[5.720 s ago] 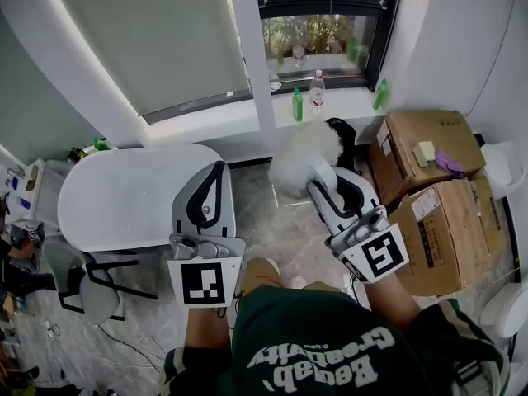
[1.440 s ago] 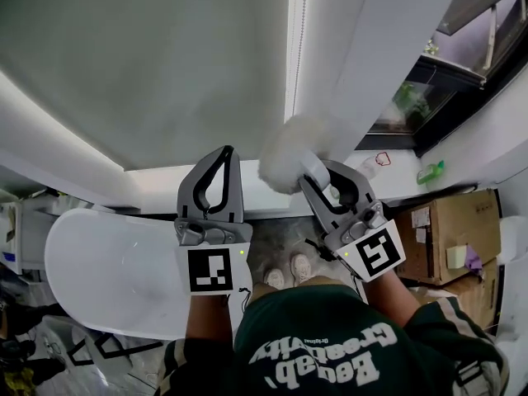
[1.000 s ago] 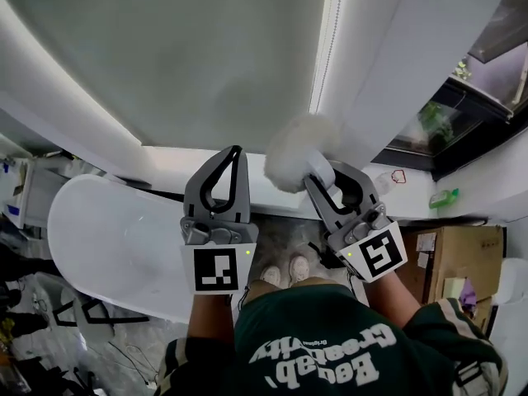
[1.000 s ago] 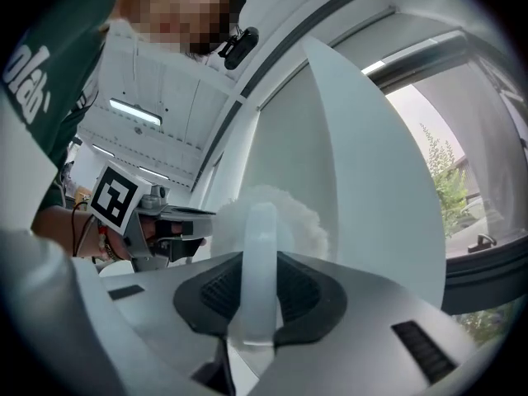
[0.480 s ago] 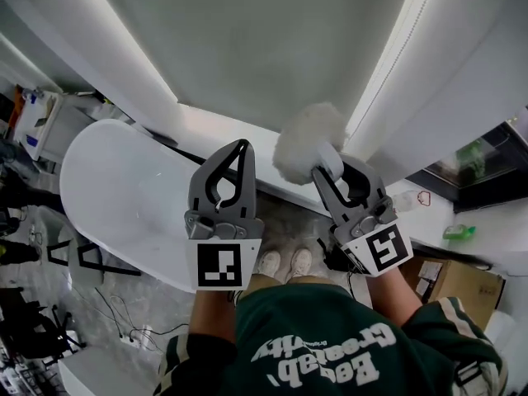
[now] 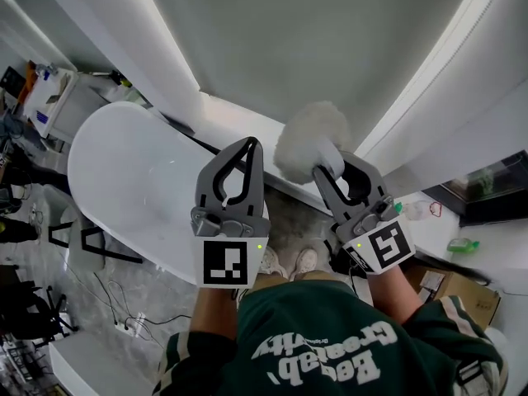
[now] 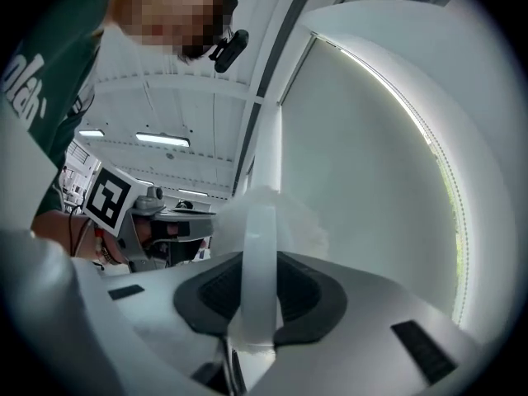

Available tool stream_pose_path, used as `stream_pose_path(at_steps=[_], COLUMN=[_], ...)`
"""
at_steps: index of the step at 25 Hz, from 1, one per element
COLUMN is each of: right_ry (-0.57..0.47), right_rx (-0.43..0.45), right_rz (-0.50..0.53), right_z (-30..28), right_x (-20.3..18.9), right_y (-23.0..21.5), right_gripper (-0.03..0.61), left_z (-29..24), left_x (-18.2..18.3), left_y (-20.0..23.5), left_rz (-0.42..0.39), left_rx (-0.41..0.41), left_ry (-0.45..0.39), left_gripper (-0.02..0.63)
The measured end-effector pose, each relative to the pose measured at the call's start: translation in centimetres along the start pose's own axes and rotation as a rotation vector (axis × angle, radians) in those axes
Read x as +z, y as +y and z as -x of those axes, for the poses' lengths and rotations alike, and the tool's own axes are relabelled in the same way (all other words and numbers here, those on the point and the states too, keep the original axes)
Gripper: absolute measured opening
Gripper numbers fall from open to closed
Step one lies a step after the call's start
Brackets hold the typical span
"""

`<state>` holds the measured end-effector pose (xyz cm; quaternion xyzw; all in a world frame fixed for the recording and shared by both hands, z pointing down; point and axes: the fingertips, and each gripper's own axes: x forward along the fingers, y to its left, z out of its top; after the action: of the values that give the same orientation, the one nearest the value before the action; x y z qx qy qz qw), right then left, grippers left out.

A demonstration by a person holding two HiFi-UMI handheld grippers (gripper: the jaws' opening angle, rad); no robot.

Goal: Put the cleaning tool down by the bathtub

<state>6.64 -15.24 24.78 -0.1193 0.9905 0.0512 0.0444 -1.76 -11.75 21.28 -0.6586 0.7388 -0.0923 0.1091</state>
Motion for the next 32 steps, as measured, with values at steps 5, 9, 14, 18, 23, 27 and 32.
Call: stream_pose_path(at_steps=[5,9,14,18,23,27,32], right_ry=[0.006,0.016,0.034,0.042,0.061,0.073,0.098], right_rx=[0.005,0.011,0.02,0.017,0.009,0.008,0.03], right_rz=[0.015,0.013,0.024,0.021,0.023,0.015,0.001], right_z=[-2.1,-3.1,-4.8,-6.1,-8.1,-8.9,-10.5], right_x=[0.3,0.0,-0.3,-1.0,-1.8,-2.6,-4.0], right_y=[1.2,2.0,3.4,4.4,5.4,6.0,6.4], right_gripper=[0.092,0.092,0.092,0.092,0.092,0.092,0.092], left_z=[0.9,1.4,2.2,2.8,3.1,3.3,3.0], left_x=[-0.5,-0.9,-1.7,-2.6,-3.4,-4.0,-4.9], left_y=[2.2,3.6,5.6,6.6,8.6,9.4,10.5], left_rz=[-0.022,0.017,0.018,0.025,0.021,0.015,0.026], left_rx=[-0.004,0.012,0.014,0.006,-0.006,-0.009,-0.005], left_ry=[-0.002,-0.013,-0.008,-0.007,-0.02,-0.014,-0.007], left_gripper=[0.003,0.003,0.003,0.003,0.003,0.003,0.003])
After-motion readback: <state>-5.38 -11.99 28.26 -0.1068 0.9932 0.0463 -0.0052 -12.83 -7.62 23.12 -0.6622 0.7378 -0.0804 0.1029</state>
